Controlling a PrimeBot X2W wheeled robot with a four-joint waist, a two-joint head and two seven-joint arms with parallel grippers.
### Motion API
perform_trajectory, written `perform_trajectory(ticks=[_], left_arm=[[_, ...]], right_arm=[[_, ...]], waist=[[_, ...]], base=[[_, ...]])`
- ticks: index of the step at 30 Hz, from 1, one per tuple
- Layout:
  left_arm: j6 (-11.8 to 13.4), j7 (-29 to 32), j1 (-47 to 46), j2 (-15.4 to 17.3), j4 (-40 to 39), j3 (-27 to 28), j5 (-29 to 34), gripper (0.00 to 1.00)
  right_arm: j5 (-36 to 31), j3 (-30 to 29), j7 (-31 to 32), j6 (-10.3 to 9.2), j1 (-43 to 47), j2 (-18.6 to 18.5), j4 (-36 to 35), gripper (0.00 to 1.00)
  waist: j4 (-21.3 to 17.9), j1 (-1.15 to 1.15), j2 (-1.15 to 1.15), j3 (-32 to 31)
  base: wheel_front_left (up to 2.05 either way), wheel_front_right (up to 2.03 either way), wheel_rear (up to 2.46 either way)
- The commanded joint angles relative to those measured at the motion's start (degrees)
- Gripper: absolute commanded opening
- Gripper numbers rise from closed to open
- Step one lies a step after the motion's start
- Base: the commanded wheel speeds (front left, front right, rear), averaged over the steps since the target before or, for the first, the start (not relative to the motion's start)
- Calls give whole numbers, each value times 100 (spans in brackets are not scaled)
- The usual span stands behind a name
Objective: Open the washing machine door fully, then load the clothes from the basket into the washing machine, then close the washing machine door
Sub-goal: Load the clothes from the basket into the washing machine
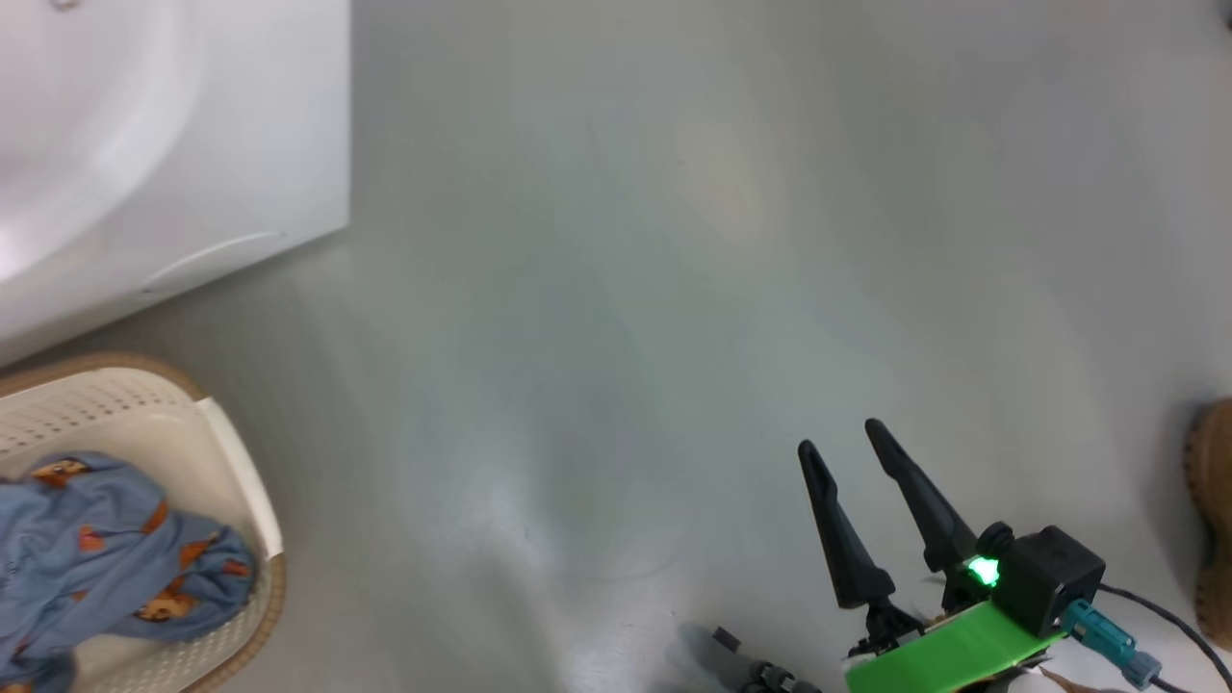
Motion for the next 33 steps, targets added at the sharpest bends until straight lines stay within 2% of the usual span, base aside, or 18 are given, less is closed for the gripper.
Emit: perform_trajectory(ticks=[1,7,11,17,18,19,20,21,22,28,33], left_arm=[[21,-42,-115,374,-42,44,-3,0],[37,-233,-443,531,119,-56,94,0],[133,-342,-684,562,9,15,75,0],[184,-364,-668,601,101,-60,200,0],[196,-364,-638,606,195,-91,228,13],[199,-360,-621,607,309,-124,248,32],[205,-360,-630,611,395,-159,273,46],[230,-330,-643,616,494,-190,296,78],[240,-264,-662,613,596,-218,308,100],[459,95,-708,602,1062,-485,522,100],[512,88,-668,386,1227,-539,491,100]], right_arm=[[59,161,-27,9,187,-70,-141,100],[22,164,-27,9,348,-70,-277,100],[8,165,-27,9,421,-70,-351,100],[22,156,-27,9,504,-70,-350,100],[24,156,-27,9,512,-70,-343,100],[25,158,-27,9,518,-70,-335,100],[26,160,-27,9,520,-70,-324,100],[28,166,-27,9,518,-70,-310,100],[29,178,-27,9,511,-70,-296,100],[4,224,-27,9,419,-70,-216,100],[-36,174,-27,9,326,-70,-150,100]], waist=[[-214,0,0,201],[-276,0,0,296],[-268,0,0,326],[-279,0,0,296],[-280,0,0,281],[-281,0,0,264],[-281,0,0,249],[-281,0,0,232],[-281,0,0,211],[-239,0,0,36],[-50,0,0,-142]], base=[[0,0,0],[0,0,0],[0,0,0],[0,0,0],[0,0,0],[0,0,0],[0,0,0],[0,0,0],[0,0,0],[0,0,0],[0,0,0]])
